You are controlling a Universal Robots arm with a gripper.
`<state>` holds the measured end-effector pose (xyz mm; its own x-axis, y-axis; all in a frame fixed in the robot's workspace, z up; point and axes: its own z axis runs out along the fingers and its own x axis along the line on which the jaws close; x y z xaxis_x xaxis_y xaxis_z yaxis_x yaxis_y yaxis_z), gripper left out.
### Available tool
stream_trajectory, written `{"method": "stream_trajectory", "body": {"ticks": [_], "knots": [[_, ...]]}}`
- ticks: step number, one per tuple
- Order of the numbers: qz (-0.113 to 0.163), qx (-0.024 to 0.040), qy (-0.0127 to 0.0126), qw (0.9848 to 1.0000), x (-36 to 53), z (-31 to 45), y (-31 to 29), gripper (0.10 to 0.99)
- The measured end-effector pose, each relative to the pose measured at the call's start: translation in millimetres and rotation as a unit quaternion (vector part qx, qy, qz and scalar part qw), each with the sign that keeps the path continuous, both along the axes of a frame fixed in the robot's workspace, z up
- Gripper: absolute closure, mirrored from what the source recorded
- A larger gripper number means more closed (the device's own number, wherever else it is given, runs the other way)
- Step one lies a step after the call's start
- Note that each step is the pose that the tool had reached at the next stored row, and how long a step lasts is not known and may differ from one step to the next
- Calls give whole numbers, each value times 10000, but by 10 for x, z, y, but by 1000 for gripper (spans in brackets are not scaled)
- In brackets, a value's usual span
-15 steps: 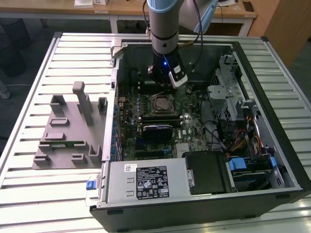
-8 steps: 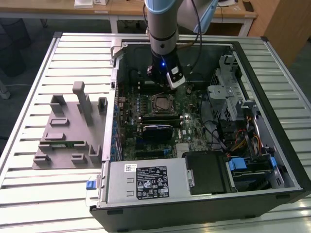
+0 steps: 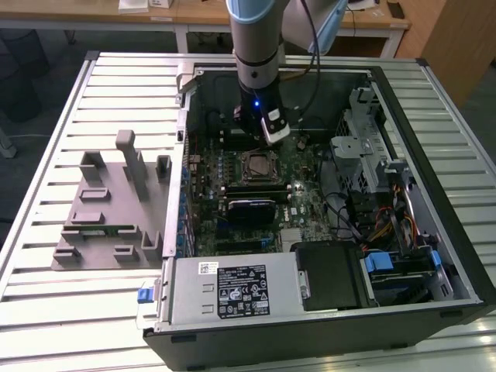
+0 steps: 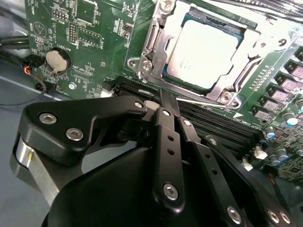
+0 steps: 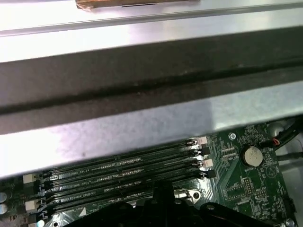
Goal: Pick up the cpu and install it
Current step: 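Install the first cpu locking lever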
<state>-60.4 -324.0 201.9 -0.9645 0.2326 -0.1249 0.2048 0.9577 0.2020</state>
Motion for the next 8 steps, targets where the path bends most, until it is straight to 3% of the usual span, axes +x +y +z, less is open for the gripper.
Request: {"method": "stream_trajectory", "body": {"ticks": [8], "knots": [[-254, 0, 0, 9997, -11, -31, 47, 980]]}}
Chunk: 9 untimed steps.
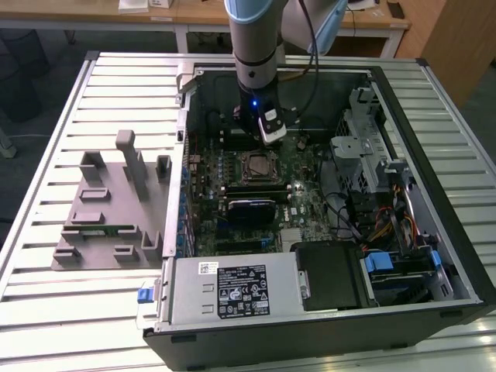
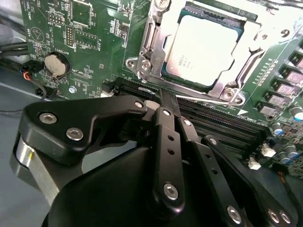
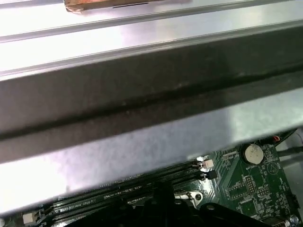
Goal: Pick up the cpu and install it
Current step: 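Install the first cpu locking lever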
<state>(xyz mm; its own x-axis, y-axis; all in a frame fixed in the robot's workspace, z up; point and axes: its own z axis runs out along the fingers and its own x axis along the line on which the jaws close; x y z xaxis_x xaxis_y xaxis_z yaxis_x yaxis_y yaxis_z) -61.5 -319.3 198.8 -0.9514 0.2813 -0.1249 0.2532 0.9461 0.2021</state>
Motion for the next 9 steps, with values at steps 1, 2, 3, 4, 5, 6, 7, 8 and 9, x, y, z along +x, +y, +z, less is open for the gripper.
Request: {"method": "stream_trajectory", "body": {"ticks": [1, 2, 3, 4, 5, 6, 7, 8, 9], "knots": [[-26, 0, 0, 10000, -2, -3, 7, 980], [-50, 0, 0, 10000, -3, -5, 12, 980], [-62, 1, 0, 10000, -4, -5, 13, 980], [-64, 0, 0, 10000, -5, -5, 12, 980], [-64, -1, 0, 10000, -5, -5, 12, 980], [-66, -1, -3, 10000, -6, -6, 12, 980], [-66, 0, -10, 10000, -6, -9, 13, 980], [-66, 0, -21, 10000, -6, -11, 12, 980], [-66, 0, -34, 10000, -6, -15, 12, 980]]}}
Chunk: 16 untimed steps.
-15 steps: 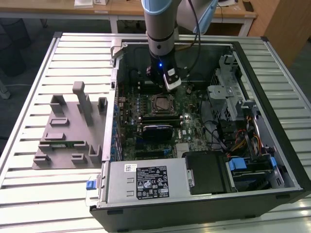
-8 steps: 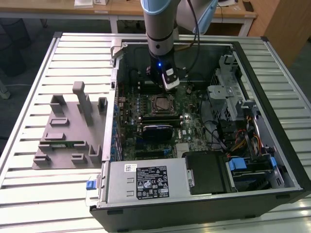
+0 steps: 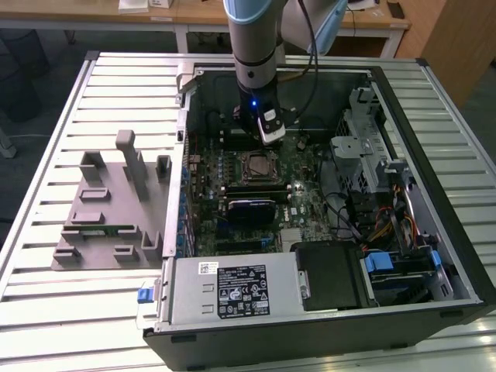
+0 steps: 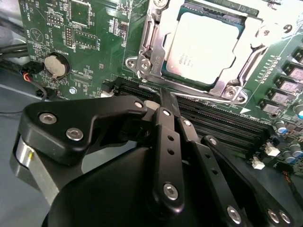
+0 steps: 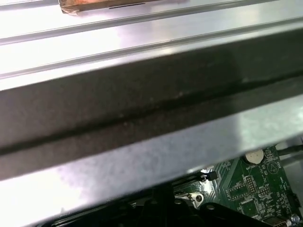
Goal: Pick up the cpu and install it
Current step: 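Install the first cpu locking lever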
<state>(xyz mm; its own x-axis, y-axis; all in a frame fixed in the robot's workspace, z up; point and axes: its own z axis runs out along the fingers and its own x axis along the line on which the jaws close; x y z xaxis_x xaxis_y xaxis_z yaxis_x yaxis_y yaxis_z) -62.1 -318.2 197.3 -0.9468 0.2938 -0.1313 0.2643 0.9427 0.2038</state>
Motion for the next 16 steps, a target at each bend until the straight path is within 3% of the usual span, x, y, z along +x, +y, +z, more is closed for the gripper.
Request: {"method": "stream_trajectory", "body": {"ticks": [4, 16], "knots": [[1, 0, -34, 10000, -3, -21, -10, 980], [0, 24, -45, 10000, -8, -60, -44, 980]]}}
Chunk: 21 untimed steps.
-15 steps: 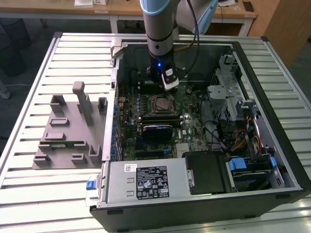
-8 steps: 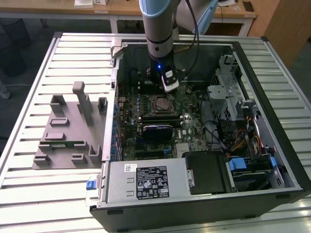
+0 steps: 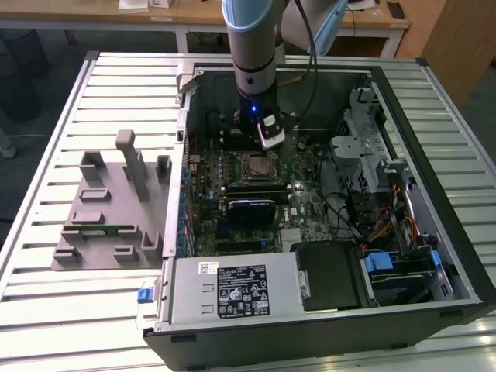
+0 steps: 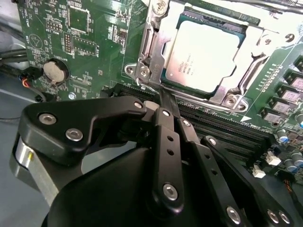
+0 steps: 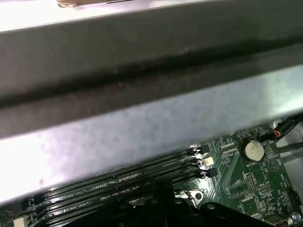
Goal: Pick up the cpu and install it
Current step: 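Install the first cpu locking lever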
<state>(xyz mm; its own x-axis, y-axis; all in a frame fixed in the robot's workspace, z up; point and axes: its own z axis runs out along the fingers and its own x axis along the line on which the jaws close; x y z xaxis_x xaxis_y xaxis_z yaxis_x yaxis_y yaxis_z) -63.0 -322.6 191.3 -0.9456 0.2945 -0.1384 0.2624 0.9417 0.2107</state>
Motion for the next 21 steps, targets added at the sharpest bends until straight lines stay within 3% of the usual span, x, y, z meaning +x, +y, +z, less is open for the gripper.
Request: {"method": "stream_trajectory", "body": {"ticks": [3, 7, 21], "knots": [[0, 53, 0, 10000, 0, -4, -3, 980], [0, 61, -2, 10000, 1, 13, -2, 980], [0, 59, 0, 10000, 0, 310, -3, 980]]}}
